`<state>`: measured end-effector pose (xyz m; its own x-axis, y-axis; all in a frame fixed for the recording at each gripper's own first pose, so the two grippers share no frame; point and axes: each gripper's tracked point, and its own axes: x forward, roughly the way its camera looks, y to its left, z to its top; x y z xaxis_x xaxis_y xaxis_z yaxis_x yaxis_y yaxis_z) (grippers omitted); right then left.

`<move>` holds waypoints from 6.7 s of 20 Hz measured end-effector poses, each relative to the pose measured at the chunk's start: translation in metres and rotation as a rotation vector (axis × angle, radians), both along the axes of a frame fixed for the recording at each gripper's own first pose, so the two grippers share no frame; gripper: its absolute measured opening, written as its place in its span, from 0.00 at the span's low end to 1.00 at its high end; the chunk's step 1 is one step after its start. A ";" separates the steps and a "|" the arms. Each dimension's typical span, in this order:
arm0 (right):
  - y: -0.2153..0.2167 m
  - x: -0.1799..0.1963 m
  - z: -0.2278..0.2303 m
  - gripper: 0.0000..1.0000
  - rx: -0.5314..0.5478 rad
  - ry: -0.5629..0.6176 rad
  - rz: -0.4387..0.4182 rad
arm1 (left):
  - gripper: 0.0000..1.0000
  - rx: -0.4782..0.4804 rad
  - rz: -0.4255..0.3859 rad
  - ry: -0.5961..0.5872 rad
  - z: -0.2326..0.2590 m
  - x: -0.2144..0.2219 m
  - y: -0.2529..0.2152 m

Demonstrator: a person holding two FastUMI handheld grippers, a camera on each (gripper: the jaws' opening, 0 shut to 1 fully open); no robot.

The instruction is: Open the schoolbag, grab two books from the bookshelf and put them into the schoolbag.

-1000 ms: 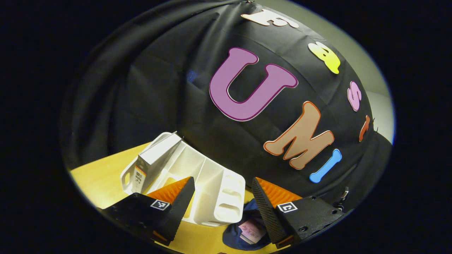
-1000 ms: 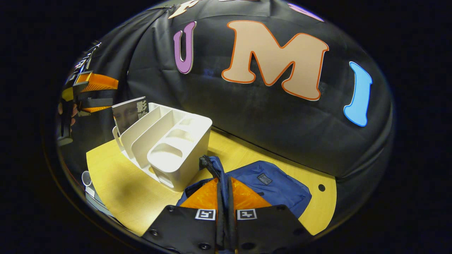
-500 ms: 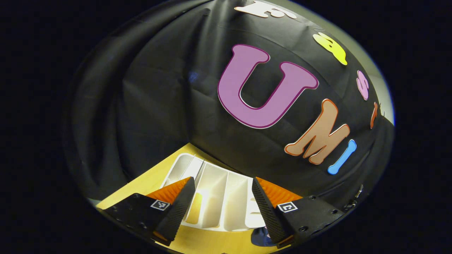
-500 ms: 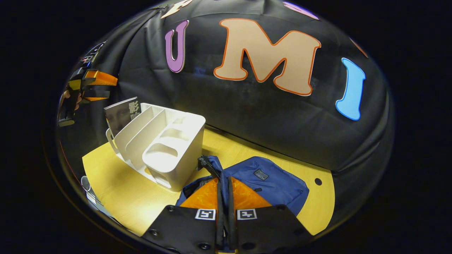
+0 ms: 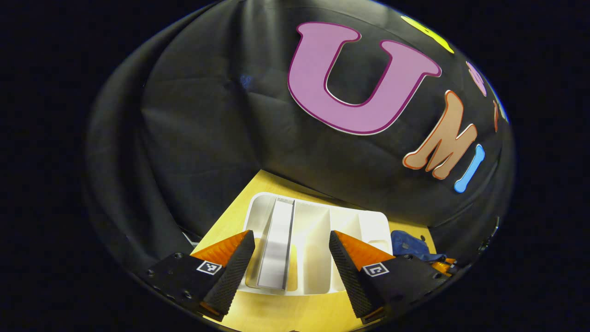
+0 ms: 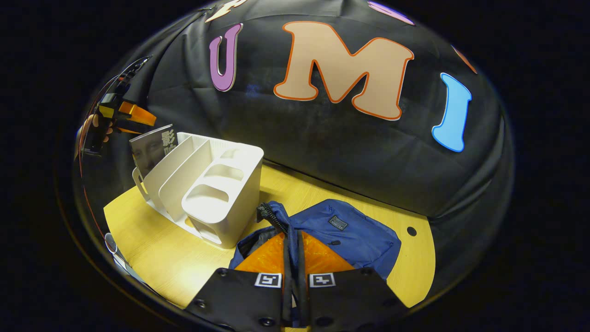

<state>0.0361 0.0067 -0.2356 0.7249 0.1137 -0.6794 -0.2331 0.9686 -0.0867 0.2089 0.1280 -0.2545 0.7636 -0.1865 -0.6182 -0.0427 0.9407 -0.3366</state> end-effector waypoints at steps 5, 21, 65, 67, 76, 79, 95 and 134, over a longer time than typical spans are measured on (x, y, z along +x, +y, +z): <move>-0.002 -0.003 -0.003 0.07 -0.014 0.006 -0.034 | 0.94 0.036 -0.061 0.089 -0.024 0.005 -0.003; -0.003 -0.006 -0.007 0.07 -0.018 0.021 -0.059 | 0.42 0.138 -0.102 0.250 -0.067 0.001 -0.001; -0.008 -0.025 0.010 0.08 0.055 -0.029 0.136 | 0.29 -0.295 0.209 -0.079 0.121 -0.143 -0.038; -0.012 -0.025 0.013 0.07 0.065 -0.030 0.141 | 0.29 -0.346 0.208 -0.068 0.113 -0.148 -0.060; -0.018 -0.024 0.013 0.08 0.080 -0.041 0.166 | 0.29 -0.541 0.190 -0.023 0.072 -0.156 -0.156; -0.017 -0.026 0.013 0.08 0.084 -0.037 0.178 | 0.29 -0.608 0.194 0.001 0.060 -0.157 -0.183; -0.022 -0.027 0.013 0.08 0.101 -0.036 0.198 | 0.29 -0.743 0.358 0.089 -0.043 -0.157 -0.276; 0.008 -0.043 0.013 0.08 0.096 0.000 0.344 | 0.46 -0.830 0.233 0.170 -0.124 -0.138 -0.466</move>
<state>-0.0065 0.0149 -0.2227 0.6334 0.4145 -0.6534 -0.5469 0.8372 0.0009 0.0711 -0.3376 -0.3790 0.7482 -0.4772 -0.4610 -0.3148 0.3563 -0.8797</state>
